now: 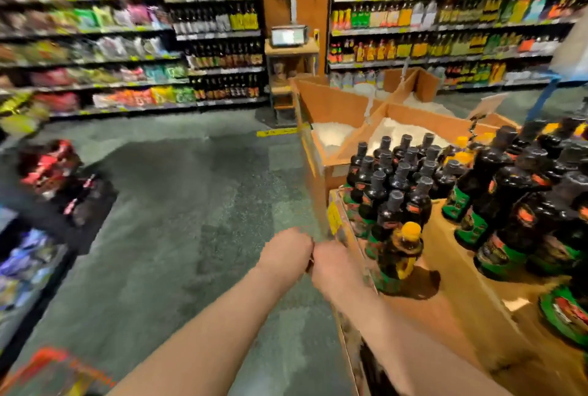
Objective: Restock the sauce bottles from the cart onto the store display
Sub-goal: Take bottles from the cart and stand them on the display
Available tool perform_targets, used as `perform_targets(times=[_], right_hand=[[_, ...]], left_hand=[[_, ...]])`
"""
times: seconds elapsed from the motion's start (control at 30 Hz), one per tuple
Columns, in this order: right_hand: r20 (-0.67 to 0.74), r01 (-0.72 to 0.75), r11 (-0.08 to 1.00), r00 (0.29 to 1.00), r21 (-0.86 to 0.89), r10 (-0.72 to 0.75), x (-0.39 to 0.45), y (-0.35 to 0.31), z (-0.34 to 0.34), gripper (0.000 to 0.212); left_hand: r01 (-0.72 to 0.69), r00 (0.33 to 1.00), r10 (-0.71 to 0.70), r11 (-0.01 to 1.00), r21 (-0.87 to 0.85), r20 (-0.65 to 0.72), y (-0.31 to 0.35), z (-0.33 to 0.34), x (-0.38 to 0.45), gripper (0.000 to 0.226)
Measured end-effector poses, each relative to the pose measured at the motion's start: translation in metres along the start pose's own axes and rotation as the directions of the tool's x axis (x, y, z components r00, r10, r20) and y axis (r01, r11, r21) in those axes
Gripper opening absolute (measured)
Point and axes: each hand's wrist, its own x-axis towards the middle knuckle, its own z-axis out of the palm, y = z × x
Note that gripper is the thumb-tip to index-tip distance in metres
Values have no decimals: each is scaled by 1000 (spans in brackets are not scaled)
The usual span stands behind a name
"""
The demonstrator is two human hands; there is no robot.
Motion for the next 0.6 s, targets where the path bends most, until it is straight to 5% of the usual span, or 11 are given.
perform_targets(times=[0.27, 0.6], right_hand=[[71, 321, 946, 945, -40, -318, 0, -134, 33, 22], [197, 691, 721, 701, 51, -685, -66, -334, 114, 21]], left_hand=[[307, 951, -308, 948, -82, 1, -105, 25, -115, 24], [712, 699, -689, 696, -93, 195, -225, 88, -327, 28]])
